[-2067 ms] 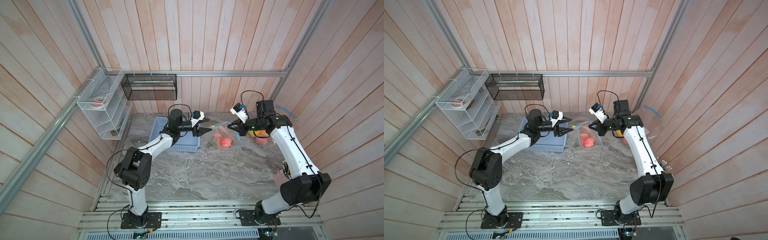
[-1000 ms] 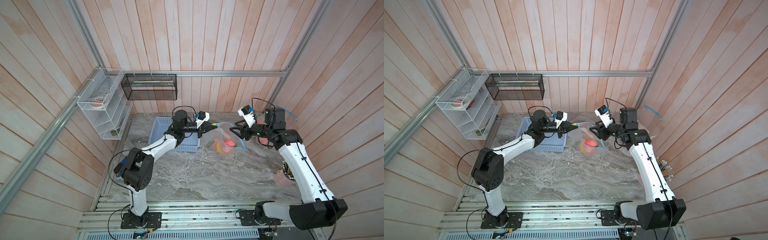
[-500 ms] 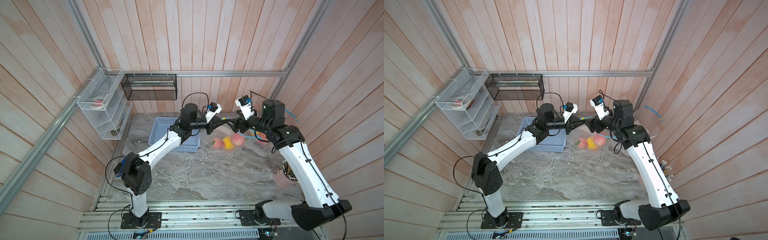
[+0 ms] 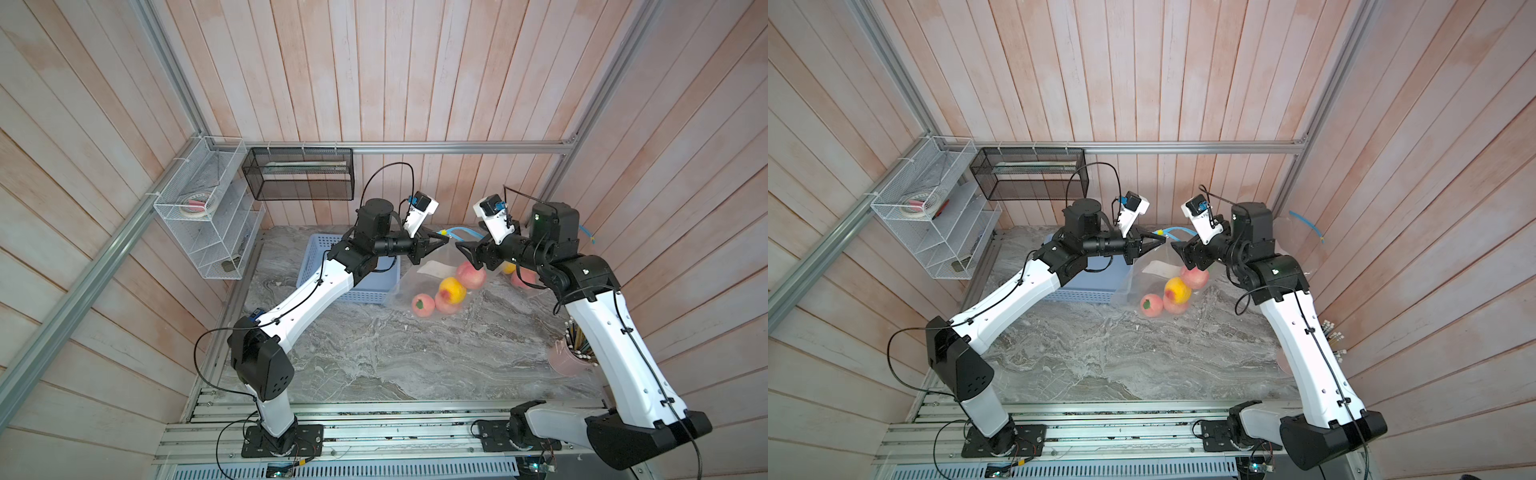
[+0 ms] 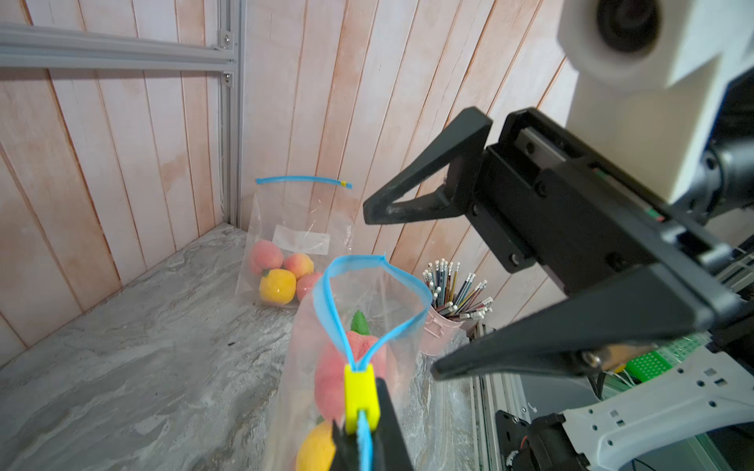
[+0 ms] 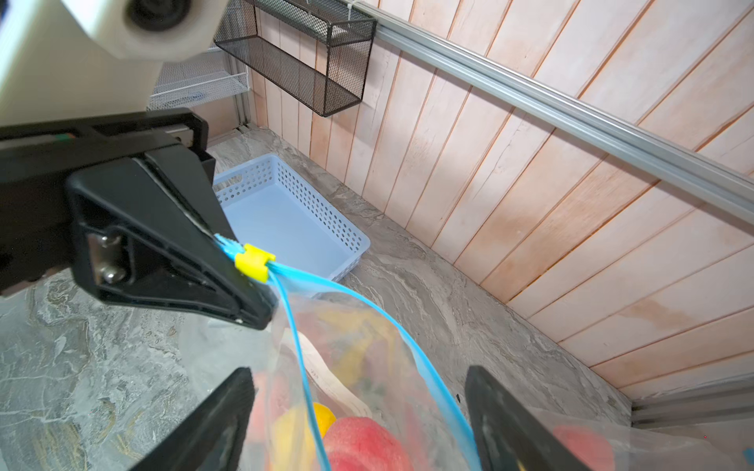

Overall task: Place the peach in a zip-top bag and seal the zipper
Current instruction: Adjust the zipper on the food storage bag.

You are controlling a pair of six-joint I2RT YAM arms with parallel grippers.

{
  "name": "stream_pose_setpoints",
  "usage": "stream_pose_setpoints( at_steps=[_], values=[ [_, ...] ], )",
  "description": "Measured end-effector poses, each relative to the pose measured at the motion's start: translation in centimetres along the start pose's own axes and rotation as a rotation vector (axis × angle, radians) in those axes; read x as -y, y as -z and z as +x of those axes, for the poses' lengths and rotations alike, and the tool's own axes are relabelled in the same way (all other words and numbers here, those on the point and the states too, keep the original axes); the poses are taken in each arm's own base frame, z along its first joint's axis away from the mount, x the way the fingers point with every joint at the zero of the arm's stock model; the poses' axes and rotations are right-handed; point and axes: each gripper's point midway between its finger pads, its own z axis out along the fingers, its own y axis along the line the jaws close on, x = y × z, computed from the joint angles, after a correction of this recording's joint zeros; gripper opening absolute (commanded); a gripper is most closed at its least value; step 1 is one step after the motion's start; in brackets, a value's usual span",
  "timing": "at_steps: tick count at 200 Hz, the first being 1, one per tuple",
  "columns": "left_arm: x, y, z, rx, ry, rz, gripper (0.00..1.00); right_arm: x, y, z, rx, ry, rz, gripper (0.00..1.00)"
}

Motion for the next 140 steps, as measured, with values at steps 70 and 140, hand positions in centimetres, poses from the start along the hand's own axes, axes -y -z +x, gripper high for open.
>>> stream_pose_setpoints(
  at_steps=[70,140],
  values=[
    [-4.9,5.3,5.1,-0.152,-0.029,-0.126,0.00,-2.8,-2.0,1.5,0.033,0.021,-0.171,0.85],
    [-3.6,6.8,6.3,-0.279,-0.243,-0.056,0.00,-4.6,-4.1,0.9,0.098,0.062,-0.330,0.85]
  ],
)
